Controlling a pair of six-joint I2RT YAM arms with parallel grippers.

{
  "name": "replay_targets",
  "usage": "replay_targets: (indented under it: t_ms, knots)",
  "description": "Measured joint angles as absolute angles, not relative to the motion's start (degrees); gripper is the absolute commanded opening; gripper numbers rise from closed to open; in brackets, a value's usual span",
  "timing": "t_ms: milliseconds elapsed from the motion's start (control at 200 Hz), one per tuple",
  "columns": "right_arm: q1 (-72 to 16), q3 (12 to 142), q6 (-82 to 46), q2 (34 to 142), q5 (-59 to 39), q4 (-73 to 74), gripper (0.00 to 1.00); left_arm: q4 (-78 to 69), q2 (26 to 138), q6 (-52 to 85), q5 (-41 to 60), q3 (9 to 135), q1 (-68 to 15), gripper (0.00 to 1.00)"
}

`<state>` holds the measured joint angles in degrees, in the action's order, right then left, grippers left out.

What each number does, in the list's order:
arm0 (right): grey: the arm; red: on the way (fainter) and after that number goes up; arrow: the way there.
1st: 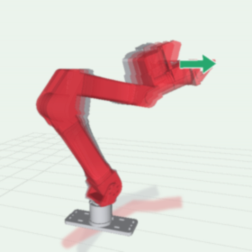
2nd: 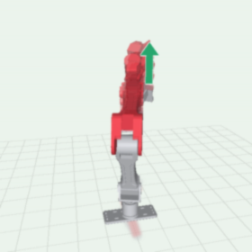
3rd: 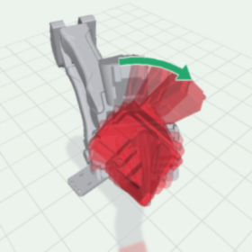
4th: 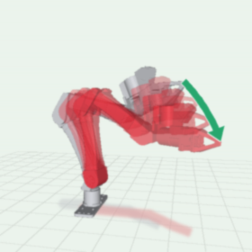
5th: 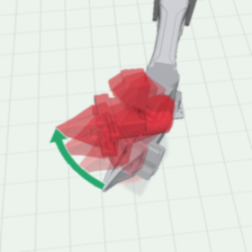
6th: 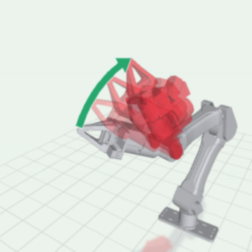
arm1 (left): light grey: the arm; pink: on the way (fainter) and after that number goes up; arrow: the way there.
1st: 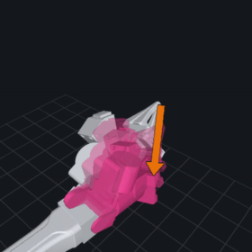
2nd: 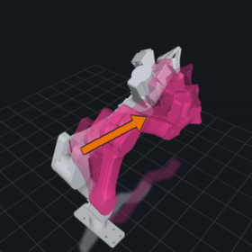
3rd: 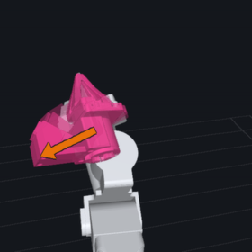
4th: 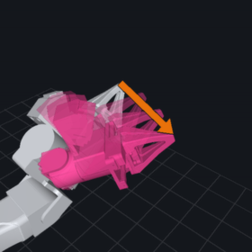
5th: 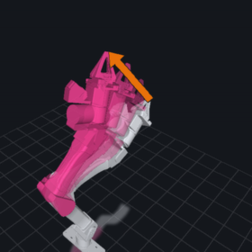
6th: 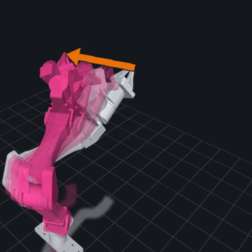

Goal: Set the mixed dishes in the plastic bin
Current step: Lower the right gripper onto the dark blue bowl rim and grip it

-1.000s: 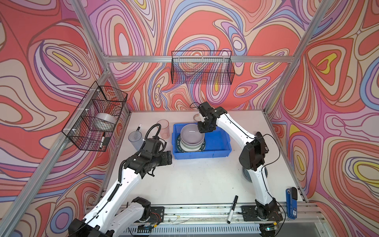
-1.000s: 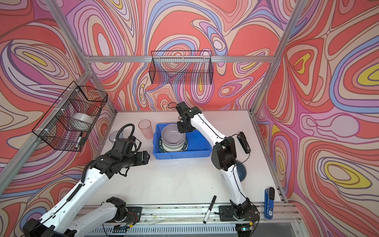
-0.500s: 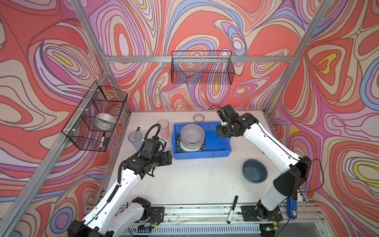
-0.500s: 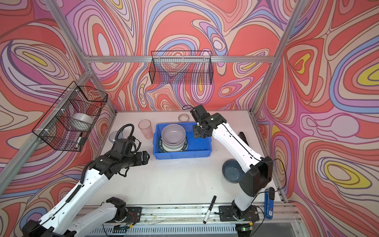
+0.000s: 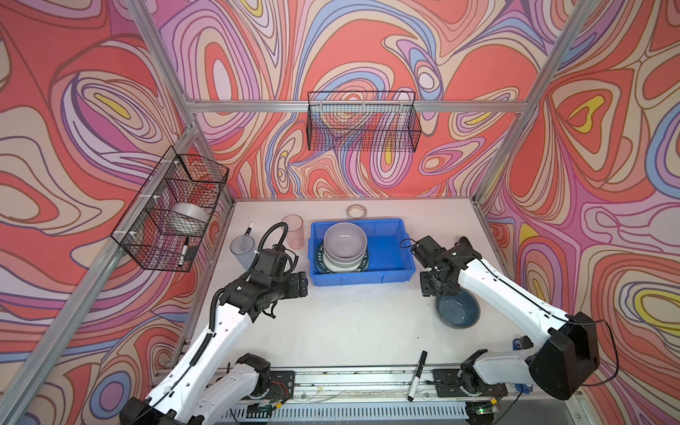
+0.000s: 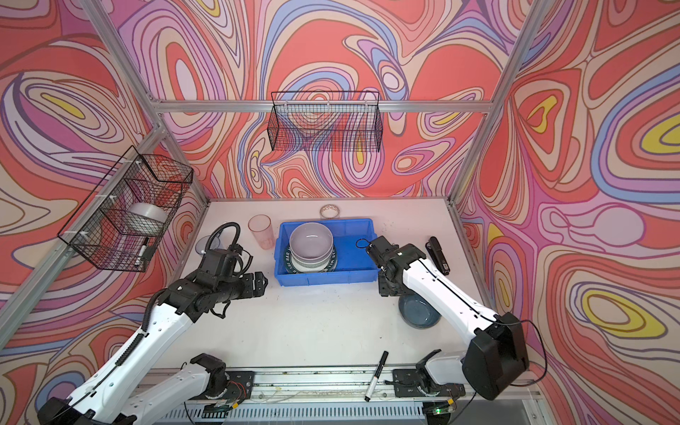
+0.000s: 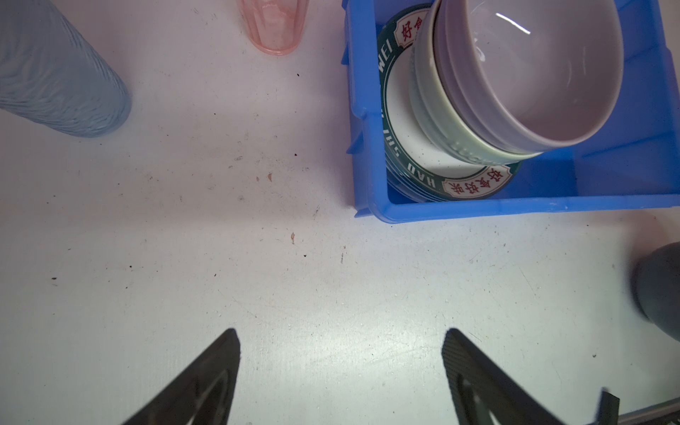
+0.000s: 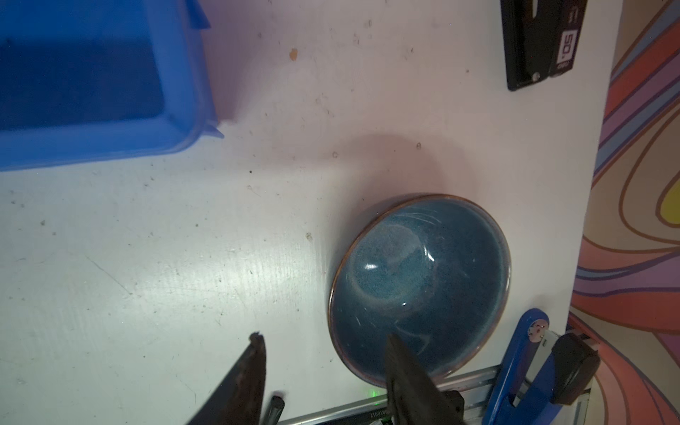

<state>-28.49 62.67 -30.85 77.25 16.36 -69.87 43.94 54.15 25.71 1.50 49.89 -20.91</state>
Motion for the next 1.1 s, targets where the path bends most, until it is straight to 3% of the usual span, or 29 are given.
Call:
replay_targets:
  t_ms: [381, 826, 1097]
  knots:
    - [-26.09, 51.83, -34.17, 78.70, 12.58, -60.38, 0.34, 43.97, 54.15, 25.65, 1.58, 49.89, -20.91, 0.89]
    - [-23.70, 47.31, -34.74, 78.74, 12.21, -53.25, 0.07, 44.03, 54.13, 25.52, 1.74, 49.89, -20.91, 0.89]
    - [-23.70, 47.97, -34.83, 77.93, 12.67, -53.89, 0.00, 44.36, 54.11, 25.52, 1.72, 49.89, -20.91, 0.89]
